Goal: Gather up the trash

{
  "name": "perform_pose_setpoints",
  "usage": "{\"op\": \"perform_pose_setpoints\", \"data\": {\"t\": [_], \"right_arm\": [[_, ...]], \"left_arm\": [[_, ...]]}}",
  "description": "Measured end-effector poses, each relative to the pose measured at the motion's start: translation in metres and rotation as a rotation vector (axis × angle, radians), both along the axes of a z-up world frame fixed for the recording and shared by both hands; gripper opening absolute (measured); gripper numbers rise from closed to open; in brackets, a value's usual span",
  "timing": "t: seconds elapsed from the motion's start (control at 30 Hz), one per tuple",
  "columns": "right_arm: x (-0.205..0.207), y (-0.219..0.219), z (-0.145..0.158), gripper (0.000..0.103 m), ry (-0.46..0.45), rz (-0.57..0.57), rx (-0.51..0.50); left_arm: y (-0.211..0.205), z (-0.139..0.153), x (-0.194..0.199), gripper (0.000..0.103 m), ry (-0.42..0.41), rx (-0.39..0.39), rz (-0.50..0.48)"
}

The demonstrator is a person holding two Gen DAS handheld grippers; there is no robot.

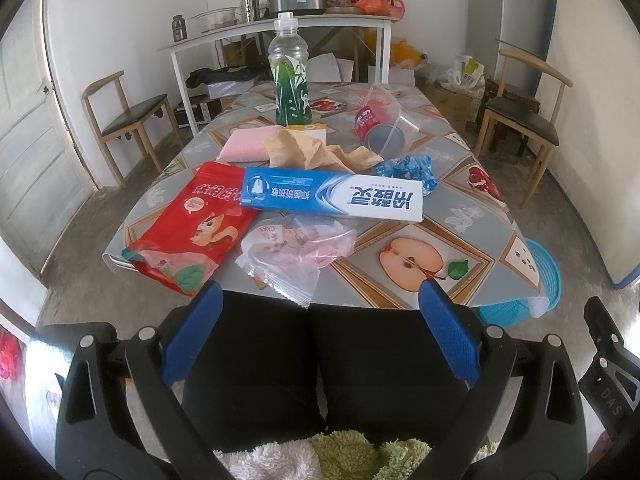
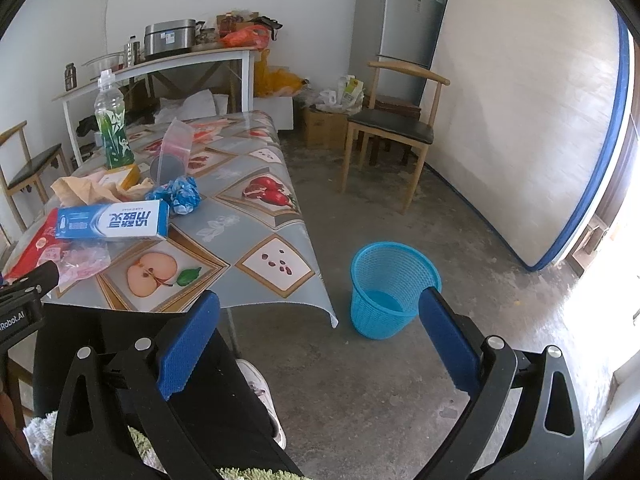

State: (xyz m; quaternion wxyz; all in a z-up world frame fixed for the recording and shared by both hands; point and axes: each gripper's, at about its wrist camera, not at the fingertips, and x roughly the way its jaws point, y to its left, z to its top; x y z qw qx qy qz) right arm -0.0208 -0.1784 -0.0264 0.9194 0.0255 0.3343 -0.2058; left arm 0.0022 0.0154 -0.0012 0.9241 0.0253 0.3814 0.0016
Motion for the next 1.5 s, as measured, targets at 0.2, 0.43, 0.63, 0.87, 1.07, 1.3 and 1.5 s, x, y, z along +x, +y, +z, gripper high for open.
{"op": "perform_pose_setpoints", "data": {"t": [0.2, 0.43, 0.63, 0.87, 1.07, 1.3, 1.5], "right_arm": [[0.002, 0.003, 0.001, 0.097, 0.000, 0.007, -0.002], [0.002, 0.003, 0.000, 0.097, 0.001, 0.008, -0.001], [0.003, 0.003, 0.000, 0.097, 0.003, 0.008, 0.000], [0.003, 0.003, -0.001, 0.097, 0.004, 0.008, 0.000], [0.003, 0.005, -0.002, 0.097, 0.006, 0.008, 0.002], [0.010, 0.006, -0.007, 0.097, 0.021, 0.024, -0.008], [0.032, 0.012, -0.007, 0.097, 0.024, 0.067, -0.032]], "left_arm": [[0.002, -0.001, 0.001, 0.095, -0.001, -0.001, 0.003], [0.003, -0.001, 0.001, 0.094, 0.001, -0.002, 0.001], [0.005, -0.001, 0.000, 0.094, -0.001, -0.003, 0.003], [0.006, -0.001, 0.000, 0.094, 0.001, -0.004, 0.003], [0.010, -0.004, 0.001, 0.094, 0.006, -0.004, 0.006], [0.015, -0.011, 0.005, 0.094, 0.001, -0.008, 0.022], [0.031, -0.016, 0.014, 0.094, -0.007, -0.028, 0.060]]}}
